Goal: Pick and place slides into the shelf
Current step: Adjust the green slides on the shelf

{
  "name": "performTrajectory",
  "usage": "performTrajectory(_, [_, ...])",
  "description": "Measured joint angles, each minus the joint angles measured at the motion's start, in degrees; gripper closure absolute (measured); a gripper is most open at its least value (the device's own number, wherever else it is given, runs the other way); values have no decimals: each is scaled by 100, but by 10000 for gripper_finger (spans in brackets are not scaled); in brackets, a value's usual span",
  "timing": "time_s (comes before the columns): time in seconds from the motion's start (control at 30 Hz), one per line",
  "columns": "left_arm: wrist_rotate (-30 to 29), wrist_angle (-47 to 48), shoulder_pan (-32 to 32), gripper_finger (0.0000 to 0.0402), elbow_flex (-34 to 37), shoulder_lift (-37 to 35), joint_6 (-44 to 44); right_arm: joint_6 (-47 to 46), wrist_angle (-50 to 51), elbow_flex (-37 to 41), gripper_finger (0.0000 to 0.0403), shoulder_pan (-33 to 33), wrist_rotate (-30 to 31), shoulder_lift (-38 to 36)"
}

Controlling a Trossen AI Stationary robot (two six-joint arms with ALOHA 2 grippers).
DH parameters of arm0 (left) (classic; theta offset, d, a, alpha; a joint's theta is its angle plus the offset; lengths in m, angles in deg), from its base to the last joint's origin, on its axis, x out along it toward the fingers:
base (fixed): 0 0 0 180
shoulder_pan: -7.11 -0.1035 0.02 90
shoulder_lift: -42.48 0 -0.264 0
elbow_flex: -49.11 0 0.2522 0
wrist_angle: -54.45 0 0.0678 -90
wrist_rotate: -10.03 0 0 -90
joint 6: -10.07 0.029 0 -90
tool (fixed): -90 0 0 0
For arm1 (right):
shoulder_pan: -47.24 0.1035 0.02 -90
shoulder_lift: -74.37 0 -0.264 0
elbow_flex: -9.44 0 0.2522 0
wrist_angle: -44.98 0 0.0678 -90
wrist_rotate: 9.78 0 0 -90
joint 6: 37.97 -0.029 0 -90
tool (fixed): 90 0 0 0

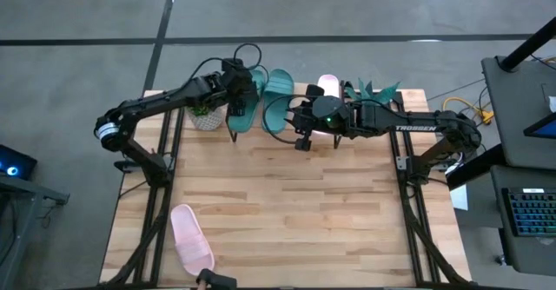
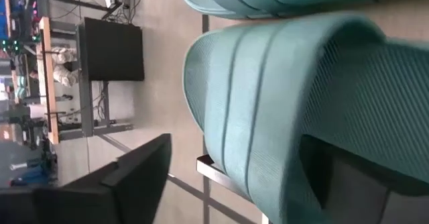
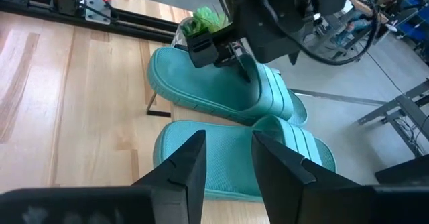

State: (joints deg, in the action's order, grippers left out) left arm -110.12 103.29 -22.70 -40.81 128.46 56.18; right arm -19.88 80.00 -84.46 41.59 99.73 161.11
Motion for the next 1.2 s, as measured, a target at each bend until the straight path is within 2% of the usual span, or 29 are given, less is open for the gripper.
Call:
performTrajectory(0.13, [0,34,57,57,-33,-25,-83,-1,2,0,295,0,0,0])
performTrajectory(0.23, [2,163,172,50,-36,-112,-95,1,60,0,298,0,0,0])
performTrajectory(0.37, [58,245,365,49,-40,-274,-217,11,129,2,298,0,0,0])
performTrajectory(0.57, [726,-259,625,49,-43,-312,-197,-4,127,2,299,0,0,-4])
performTrajectory(0.7, [727,-824,661,49,-36,-196,218,-7,124,2,303,0,0,-74])
performTrajectory(1.2, [762,-1277,657,50,-137,396,427,-294,257,19,310,2,-1,-558])
